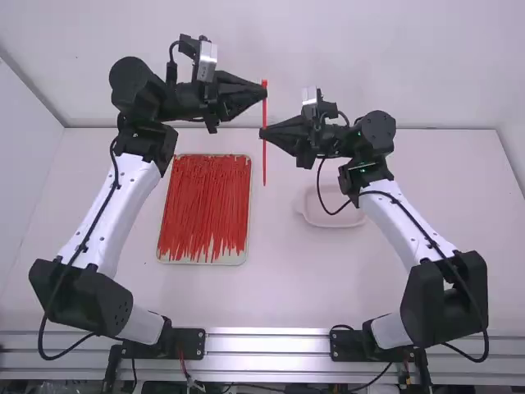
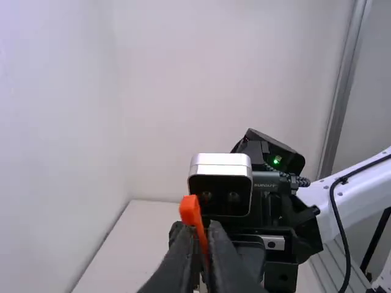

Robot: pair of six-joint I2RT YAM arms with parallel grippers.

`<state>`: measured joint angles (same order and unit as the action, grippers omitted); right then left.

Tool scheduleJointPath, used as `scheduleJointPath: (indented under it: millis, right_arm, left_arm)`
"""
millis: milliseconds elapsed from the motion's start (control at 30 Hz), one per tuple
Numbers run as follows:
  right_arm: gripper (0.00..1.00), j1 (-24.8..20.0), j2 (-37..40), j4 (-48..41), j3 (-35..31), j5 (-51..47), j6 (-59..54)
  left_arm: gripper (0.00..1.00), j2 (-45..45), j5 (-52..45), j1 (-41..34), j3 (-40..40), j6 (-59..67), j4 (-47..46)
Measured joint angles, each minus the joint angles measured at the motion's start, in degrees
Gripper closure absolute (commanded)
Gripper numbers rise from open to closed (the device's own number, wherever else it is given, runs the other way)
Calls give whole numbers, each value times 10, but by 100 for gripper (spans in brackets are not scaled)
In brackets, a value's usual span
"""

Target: Fasten the cable tie

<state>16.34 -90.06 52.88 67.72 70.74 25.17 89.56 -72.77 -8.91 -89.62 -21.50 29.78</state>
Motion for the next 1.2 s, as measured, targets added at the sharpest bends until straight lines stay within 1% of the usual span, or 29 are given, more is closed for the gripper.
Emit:
scheduleJointPath:
  millis: [500, 533, 567, 600, 633, 667, 700, 933, 1100, 1200]
  right_arm:
    - [100, -1, 0, 0, 0, -2, -1]
    - [94, -2, 0, -1, 0, -2, 0]
    - [81, -3, 0, -1, 0, -2, 0]
    - [56, -6, 0, -1, 0, -2, 0]
    - [52, -6, 0, -1, 0, -2, 0]
    - [19, -8, 0, 0, 0, 1, 0]
    - [1, -10, 0, 0, 0, 3, -1]
    - [1, -11, 0, 3, 0, 10, 0]
    - [1, -11, 0, -37, 0, 11, -1]
    - [1, -11, 0, -44, 0, 11, -1]
  left_arm:
    - [98, 0, 0, 0, 0, -12, 3]
    - [98, 0, 0, 0, 0, -12, 3]
    - [98, 0, 0, 0, 0, -12, 3]
    - [98, 0, 0, 0, 0, -12, 3]
    - [98, 0, 0, 0, 0, -12, 3]
    - [98, 0, 0, 0, 0, -12, 2]
    - [98, 0, 2, 0, 0, -13, 2]
    - [98, 0, 43, 9, 0, -32, -12]
    - [98, 0, 71, 31, 0, -45, -14]
    - [98, 0, 92, 39, 0, -47, -27]
